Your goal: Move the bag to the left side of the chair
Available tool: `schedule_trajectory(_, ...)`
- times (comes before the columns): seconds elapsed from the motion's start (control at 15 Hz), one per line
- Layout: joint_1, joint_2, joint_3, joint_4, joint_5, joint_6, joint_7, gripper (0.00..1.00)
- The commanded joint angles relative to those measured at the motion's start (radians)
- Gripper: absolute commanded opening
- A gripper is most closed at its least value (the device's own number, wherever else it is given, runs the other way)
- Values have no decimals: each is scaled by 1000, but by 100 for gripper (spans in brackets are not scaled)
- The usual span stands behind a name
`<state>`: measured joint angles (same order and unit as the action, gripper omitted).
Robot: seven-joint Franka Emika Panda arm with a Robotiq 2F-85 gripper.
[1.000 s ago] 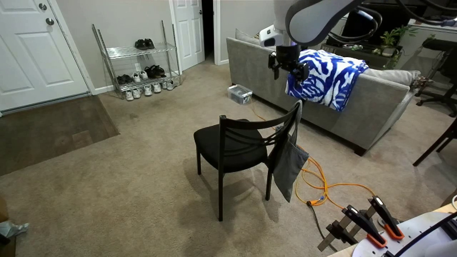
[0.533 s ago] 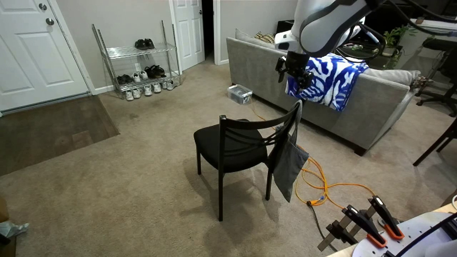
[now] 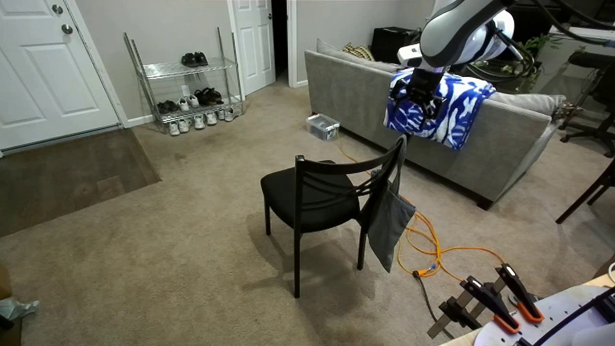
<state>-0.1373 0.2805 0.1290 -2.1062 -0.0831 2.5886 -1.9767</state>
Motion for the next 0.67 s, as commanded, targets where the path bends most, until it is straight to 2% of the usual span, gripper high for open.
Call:
schedule_trajectory(0.0, -34, 38, 5, 56, 67, -36, -174, 100)
schedule_trajectory(0.27, -54, 86, -10, 125, 97, -105, -257, 100)
schedule_trajectory(0.6, -52, 156, -36, 216, 86, -193, -274, 100)
